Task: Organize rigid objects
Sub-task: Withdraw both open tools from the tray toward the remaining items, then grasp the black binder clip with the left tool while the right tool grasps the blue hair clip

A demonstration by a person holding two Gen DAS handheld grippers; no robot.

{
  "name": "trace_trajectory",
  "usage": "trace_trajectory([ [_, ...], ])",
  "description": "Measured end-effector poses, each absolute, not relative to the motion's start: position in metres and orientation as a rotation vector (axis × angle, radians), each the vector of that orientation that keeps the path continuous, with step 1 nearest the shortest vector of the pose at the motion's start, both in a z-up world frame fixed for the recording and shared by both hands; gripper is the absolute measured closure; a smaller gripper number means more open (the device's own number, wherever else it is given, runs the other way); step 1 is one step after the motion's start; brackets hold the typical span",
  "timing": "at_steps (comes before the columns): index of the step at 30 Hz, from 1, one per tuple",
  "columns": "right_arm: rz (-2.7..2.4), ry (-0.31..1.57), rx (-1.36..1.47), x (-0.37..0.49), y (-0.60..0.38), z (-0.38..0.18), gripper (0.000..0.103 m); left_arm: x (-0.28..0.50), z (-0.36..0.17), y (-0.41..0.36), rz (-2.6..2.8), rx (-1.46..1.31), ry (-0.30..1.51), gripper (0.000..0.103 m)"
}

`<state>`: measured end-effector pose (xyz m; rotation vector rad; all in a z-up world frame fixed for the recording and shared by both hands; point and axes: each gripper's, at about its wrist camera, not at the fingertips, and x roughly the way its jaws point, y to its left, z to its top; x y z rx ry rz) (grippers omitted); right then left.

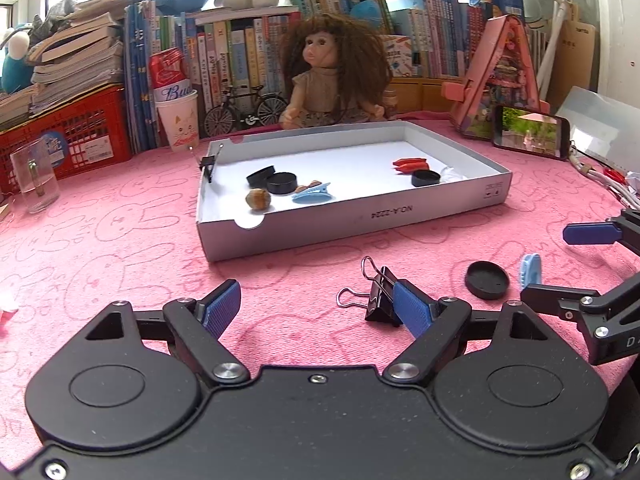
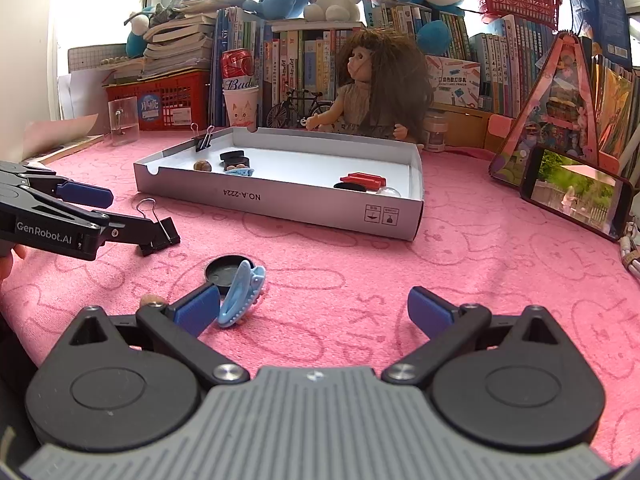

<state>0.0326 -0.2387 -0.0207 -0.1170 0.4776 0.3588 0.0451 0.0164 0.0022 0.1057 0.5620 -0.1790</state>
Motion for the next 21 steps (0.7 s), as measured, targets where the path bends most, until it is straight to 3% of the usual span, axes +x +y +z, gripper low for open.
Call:
trace_trajectory([
  [11, 0.378, 0.468, -0.117, 0.029, -0.232, -0.022, 0.001, 0.043, 0.001, 0.035, -0.118, 0.085, 0.582, 0.021],
  [21, 0.425, 0.477, -0.146, 0.028, -0.233, -0.022, 0.014, 0.048, 0.000, 0.054, 0.001, 0.056, 0.602, 0.022],
])
